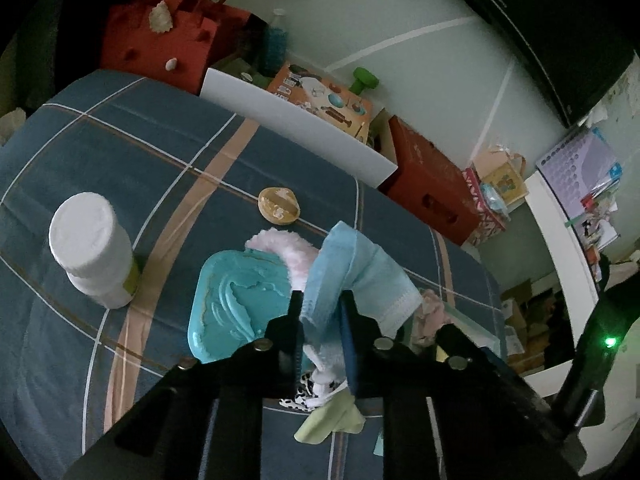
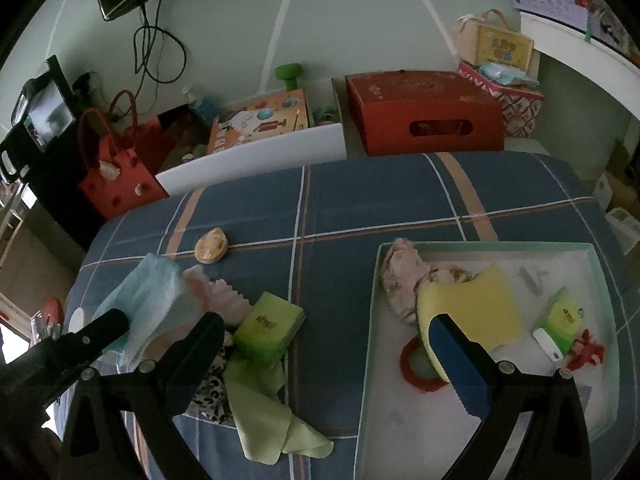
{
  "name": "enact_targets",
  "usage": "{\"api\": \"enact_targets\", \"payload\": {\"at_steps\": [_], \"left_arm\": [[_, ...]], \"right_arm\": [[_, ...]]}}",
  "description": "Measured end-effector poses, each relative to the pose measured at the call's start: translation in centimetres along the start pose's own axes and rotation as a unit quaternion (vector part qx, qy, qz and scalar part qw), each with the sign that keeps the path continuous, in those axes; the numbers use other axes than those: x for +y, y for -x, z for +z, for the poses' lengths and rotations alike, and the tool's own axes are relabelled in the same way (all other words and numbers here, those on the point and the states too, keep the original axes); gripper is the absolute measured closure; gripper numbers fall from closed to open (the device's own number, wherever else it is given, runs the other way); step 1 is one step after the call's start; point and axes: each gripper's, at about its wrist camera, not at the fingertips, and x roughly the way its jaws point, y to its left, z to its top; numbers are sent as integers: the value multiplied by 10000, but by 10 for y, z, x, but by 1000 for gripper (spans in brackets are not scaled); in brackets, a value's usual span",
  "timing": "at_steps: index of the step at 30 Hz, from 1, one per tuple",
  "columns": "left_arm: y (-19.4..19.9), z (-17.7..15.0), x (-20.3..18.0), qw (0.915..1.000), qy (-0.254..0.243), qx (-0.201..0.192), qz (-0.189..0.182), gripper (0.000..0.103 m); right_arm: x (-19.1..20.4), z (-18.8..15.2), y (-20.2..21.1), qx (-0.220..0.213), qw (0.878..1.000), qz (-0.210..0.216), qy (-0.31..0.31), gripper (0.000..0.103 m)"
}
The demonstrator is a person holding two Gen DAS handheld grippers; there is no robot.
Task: Organize soft objects
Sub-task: 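Grasp the blue face mask with the left tool, then grasp the pink fuzzy cloth with the right tool while the left tool holds the mask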
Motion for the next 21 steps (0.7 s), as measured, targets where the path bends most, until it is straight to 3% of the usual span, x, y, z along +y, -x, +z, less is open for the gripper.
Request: {"api": "enact_targets", "payload": {"at_steps": [15, 21], "left_arm": [[25, -1, 2, 9978, 129, -399, -521, 93], [43, -1, 8, 9962, 201, -641, -557, 93]], "right_arm": [[6, -5, -1, 28, 9999, 13, 100, 0], [8, -5, 0, 38, 9999, 27, 130, 0]]}}
